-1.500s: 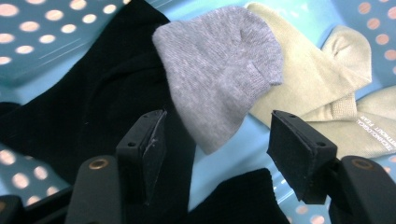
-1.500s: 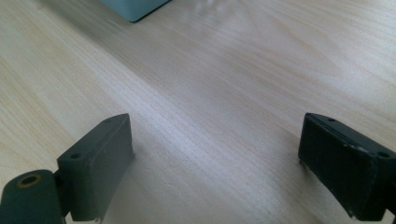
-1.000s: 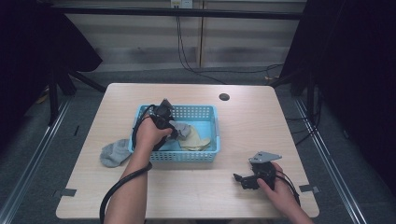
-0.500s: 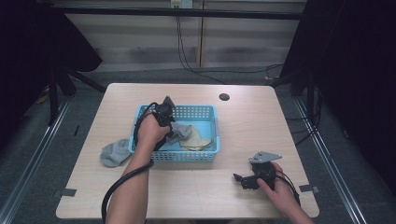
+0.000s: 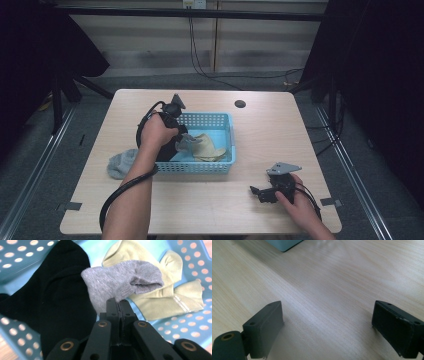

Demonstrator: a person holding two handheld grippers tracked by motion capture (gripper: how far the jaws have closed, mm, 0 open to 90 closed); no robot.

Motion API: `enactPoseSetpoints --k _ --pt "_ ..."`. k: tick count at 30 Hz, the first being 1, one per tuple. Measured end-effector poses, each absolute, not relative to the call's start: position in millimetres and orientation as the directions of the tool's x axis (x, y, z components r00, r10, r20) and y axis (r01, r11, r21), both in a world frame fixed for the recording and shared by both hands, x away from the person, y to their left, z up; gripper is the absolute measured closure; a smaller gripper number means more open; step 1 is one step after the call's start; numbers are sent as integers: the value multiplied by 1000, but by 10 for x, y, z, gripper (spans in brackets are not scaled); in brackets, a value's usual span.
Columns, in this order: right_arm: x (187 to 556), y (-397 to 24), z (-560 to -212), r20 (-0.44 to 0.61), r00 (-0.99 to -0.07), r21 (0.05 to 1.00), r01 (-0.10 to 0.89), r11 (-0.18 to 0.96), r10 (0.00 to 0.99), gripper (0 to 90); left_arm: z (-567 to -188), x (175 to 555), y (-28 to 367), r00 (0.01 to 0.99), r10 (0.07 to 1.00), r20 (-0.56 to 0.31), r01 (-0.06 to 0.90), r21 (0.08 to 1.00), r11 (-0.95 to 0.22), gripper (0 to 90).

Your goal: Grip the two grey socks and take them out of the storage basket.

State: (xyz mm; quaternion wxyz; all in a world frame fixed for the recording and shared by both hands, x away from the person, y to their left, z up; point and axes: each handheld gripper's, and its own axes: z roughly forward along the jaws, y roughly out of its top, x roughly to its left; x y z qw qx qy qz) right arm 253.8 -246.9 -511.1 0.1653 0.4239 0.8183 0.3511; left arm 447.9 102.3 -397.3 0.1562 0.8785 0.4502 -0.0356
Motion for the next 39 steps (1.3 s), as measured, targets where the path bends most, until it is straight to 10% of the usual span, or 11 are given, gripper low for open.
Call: enactPoseSetpoints --k 39 --pt "2538 -2470 -5111 24 -586 714 577 397 810 94 -3091 4416 1336 588 786 -189 807 202 -555 884"
